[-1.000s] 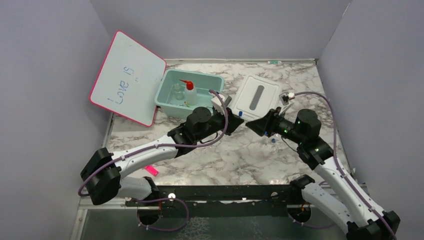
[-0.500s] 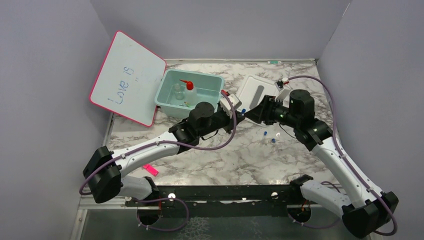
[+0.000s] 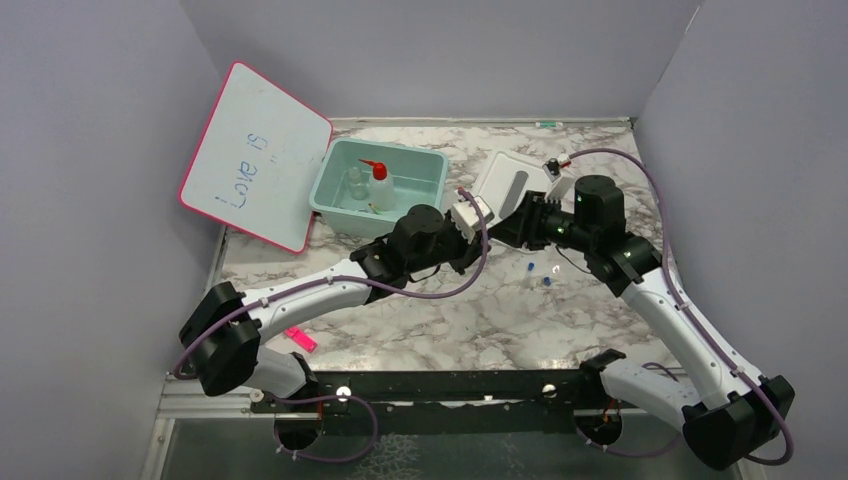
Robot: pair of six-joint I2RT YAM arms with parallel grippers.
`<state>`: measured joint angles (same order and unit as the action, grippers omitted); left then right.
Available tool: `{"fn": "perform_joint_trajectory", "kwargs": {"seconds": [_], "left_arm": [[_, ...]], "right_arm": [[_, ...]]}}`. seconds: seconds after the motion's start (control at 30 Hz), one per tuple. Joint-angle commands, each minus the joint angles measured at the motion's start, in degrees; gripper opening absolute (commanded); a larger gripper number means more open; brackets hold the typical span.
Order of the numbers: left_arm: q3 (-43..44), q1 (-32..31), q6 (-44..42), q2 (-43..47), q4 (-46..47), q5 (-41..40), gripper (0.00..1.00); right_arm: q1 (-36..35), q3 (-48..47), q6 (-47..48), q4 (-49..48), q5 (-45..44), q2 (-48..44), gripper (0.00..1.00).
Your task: Organize the chemistry lab equipment
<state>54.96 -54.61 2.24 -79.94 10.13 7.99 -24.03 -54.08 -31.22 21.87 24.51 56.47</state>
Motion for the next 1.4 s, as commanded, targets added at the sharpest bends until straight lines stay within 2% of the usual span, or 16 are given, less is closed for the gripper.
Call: {"fn": "perform_joint_trajectory", "kwargs": {"seconds": [0.0, 0.2, 0.5, 0.57, 0.67, 0.73, 0.77, 0.9, 1.07, 1.13, 1.37], "left_arm": [[2.75, -0.32, -1.03, -0.21, -0.45, 2.82, 0.06], [2.78, -0.41, -1.01, -0.73, -0.60, 4.02, 0.06], [3.20, -0.41, -1.27, -0.68, -1.90, 4.91, 0.10], [3.43, -0.41, -0.73, -0.36, -2.24, 4.49, 0.18], [3.33, -0.41, 0.86, 0.77, -2.48, 2.99, 0.54], [3.27, -0.41, 2.02, 2.50, -3.71, 1.60, 0.69], [3.00, -0.41, 2.71, 3.77, -4.25, 0.63, 0.73], [1.97, -0.41, 6.40, 10.33, -8.92, -6.88, 0.79], [1.43, -0.41, 9.48, 19.21, -17.51, -16.67, 0.83], [0.94, -0.45, 10.23, 22.63, -20.02, -18.06, 0.83], [-0.90, -0.41, 11.40, 28.24, -23.35, -19.76, 0.84]], "right_arm": [[0.04, -2.23, 1.63, 2.82, -1.39, 1.87, 0.40], [0.04, -2.00, 2.56, 3.53, -0.70, 3.43, 0.40], [0.04, -3.06, 2.74, 5.59, -0.80, 4.44, 0.12], [0.04, -3.19, 2.59, 6.25, -2.35, 3.79, 0.11], [0.04, -3.86, 2.24, 7.23, -6.37, 2.61, 0.10], [0.04, -5.17, 2.72, 8.72, -10.15, 2.28, 0.10], [0.04, -5.88, 3.13, 9.60, -12.29, 2.26, 0.10], [0.04, -7.11, 4.38, 12.09, -22.80, 3.45, 0.09], [0.04, -5.78, 4.90, 13.50, -40.06, 5.65, 0.09], [0.06, -5.70, 3.79, 14.35, -46.32, 6.72, 0.09], [1.53, -0.60, -2.56, 9.52, -54.31, 7.43, 0.10]]}}
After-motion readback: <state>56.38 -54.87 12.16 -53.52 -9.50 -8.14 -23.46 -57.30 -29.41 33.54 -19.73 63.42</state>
